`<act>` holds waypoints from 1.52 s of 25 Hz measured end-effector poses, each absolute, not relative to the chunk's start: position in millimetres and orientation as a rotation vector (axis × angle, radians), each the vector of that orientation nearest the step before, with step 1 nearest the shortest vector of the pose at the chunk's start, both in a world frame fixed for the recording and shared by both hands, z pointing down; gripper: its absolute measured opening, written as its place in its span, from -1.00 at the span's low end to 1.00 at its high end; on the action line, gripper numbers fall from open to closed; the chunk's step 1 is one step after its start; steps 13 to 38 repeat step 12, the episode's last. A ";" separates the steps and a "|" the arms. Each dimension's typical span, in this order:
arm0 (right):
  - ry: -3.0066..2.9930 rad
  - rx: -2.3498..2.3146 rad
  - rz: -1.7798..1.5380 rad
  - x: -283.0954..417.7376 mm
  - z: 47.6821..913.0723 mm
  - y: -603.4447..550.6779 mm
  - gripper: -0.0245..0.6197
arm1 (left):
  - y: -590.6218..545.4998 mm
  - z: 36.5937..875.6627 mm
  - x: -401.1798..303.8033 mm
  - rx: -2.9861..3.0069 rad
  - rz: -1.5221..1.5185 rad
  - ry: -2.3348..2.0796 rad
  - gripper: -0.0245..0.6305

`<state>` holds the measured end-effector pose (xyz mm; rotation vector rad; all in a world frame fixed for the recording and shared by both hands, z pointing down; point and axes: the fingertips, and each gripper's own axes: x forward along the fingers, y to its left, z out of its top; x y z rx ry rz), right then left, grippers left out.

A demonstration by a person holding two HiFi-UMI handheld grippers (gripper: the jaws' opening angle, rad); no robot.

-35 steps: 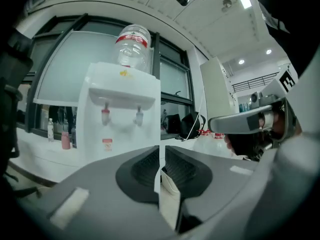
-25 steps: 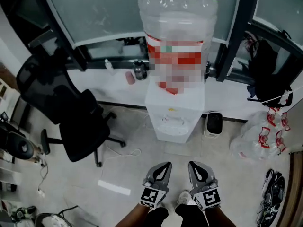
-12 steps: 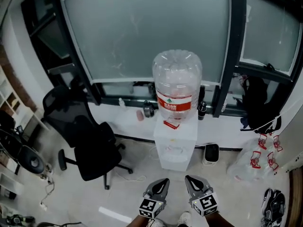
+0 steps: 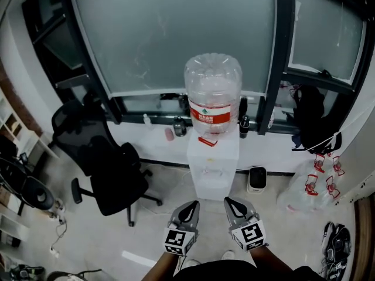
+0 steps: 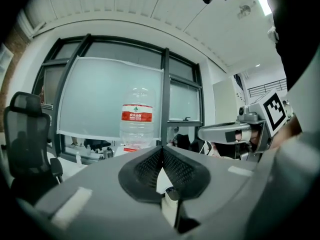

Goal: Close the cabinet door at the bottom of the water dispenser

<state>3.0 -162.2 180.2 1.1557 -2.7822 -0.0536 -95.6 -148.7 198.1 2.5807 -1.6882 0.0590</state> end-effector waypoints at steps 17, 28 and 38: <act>-2.815 1.140 -0.125 -15.3 164.3 -154.4 -0.92 | -132.4 179.1 -94.5 2.622 -0.081 -1.650 -0.87; -2.815 1.140 -0.125 -15.3 164.3 -154.4 -0.92 | -132.4 179.1 -94.5 2.622 -0.081 -1.650 -0.87; -2.815 1.140 -0.125 -15.3 164.3 -154.4 -0.92 | -132.4 179.1 -94.5 2.622 -0.081 -1.650 -0.87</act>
